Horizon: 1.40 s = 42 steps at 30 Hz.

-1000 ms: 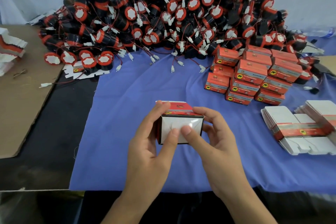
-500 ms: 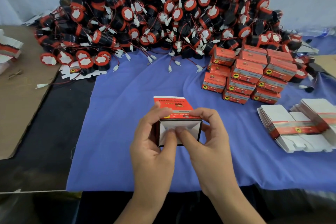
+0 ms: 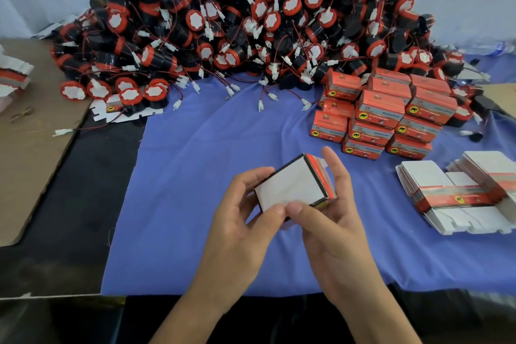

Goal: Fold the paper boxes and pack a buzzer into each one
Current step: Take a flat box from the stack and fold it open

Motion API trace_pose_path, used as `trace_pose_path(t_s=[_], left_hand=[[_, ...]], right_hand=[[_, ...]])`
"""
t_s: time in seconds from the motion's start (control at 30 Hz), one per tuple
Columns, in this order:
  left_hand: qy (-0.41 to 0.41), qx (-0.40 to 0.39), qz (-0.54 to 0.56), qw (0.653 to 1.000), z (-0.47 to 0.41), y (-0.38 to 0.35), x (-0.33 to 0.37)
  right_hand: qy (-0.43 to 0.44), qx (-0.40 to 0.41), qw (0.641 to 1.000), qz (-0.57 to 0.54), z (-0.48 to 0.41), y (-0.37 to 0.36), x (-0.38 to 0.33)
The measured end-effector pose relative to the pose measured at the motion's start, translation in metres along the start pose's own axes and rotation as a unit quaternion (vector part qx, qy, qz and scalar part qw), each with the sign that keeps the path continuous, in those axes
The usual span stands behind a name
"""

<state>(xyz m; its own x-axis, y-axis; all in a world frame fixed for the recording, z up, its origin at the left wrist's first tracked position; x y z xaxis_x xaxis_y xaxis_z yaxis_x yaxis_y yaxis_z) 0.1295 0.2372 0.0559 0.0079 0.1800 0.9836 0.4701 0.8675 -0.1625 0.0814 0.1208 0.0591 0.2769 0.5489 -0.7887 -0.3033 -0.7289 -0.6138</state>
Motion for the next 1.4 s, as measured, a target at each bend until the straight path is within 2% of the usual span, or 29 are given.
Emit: trace_pose_path(t_s=[0.1, 0.17, 0.27, 0.33, 0.4, 0.5, 0.53, 0.6, 0.63, 0.67, 0.73, 0.83, 0.97, 1.13, 1.3, 1.4], left_hand=[[0.033, -0.036, -0.02, 0.999, -0.001, 0.003, -0.004], [0.033, -0.057, -0.078, 0.995, -0.004, 0.009, -0.002], [-0.02, -0.054, -0.245, 0.968, -0.011, 0.017, 0.01], [-0.052, -0.041, -0.306, 0.95, -0.016, 0.017, 0.016], [-0.07, -0.041, -0.272, 0.959, -0.019, 0.013, 0.019], [-0.059, -0.021, -0.149, 0.987, -0.021, 0.02, 0.016], [-0.048, -0.009, -0.109, 0.993, -0.022, 0.024, 0.014], [-0.031, -0.001, -0.073, 0.997, -0.025, 0.031, 0.007], [-0.024, -0.01, -0.068, 0.997, -0.026, 0.032, 0.003], [-0.017, -0.021, -0.07, 0.997, -0.027, 0.033, -0.001], [-0.029, -0.013, -0.145, 0.989, -0.029, 0.041, -0.009], [-0.043, -0.002, -0.37, 0.928, -0.033, 0.058, -0.032], [0.034, -0.06, -0.476, 0.877, -0.031, 0.064, -0.084], [0.032, -0.042, -0.471, 0.881, -0.03, 0.069, -0.095], [0.097, -0.09, -0.423, 0.897, -0.026, 0.079, -0.093], [0.119, -0.072, -0.369, 0.919, -0.032, 0.091, -0.081]], right_hand=[[0.032, -0.019, 0.998, 0.045, 0.002, -0.003, -0.005], [0.079, -0.036, 0.986, 0.14, 0.003, -0.004, -0.012], [0.149, -0.073, 0.917, 0.363, 0.004, -0.01, -0.023], [0.132, -0.116, 0.856, 0.486, 0.001, -0.017, -0.017], [0.149, -0.137, 0.819, 0.537, 0.001, -0.023, -0.017], [0.261, -0.048, 0.766, 0.586, 0.004, -0.022, -0.041], [0.257, -0.013, 0.786, 0.562, 0.002, -0.012, -0.046], [0.153, 0.011, 0.899, 0.41, -0.008, 0.014, -0.039], [0.113, 0.002, 0.933, 0.343, -0.012, 0.022, -0.032], [0.105, -0.011, 0.94, 0.325, -0.014, 0.025, -0.028], [0.126, 0.002, 0.917, 0.379, -0.017, 0.035, -0.022], [0.098, 0.033, 0.917, 0.386, -0.021, 0.054, 0.003], [0.034, 0.054, 0.901, 0.429, -0.015, 0.074, 0.049], [0.02, 0.065, 0.912, 0.404, -0.008, 0.087, 0.064], [-0.098, -0.036, 0.921, 0.376, -0.012, 0.097, 0.065], [-0.096, -0.047, 0.926, 0.363, -0.029, 0.106, 0.047]])
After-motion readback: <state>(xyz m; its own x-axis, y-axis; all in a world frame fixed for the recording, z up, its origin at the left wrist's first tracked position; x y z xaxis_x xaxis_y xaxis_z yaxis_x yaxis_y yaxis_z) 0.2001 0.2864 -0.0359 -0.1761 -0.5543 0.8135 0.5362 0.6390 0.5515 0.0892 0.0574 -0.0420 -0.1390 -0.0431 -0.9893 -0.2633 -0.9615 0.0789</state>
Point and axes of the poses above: each hand's wrist, its own z-axis away from the middle knuckle, its own y-axis out of the back of the hand, x = y × z, the point moved 9 cm from there along -z, towards the middle knuckle, and after that the axes turned 6 degrees about -z, right-handed, at the moved point
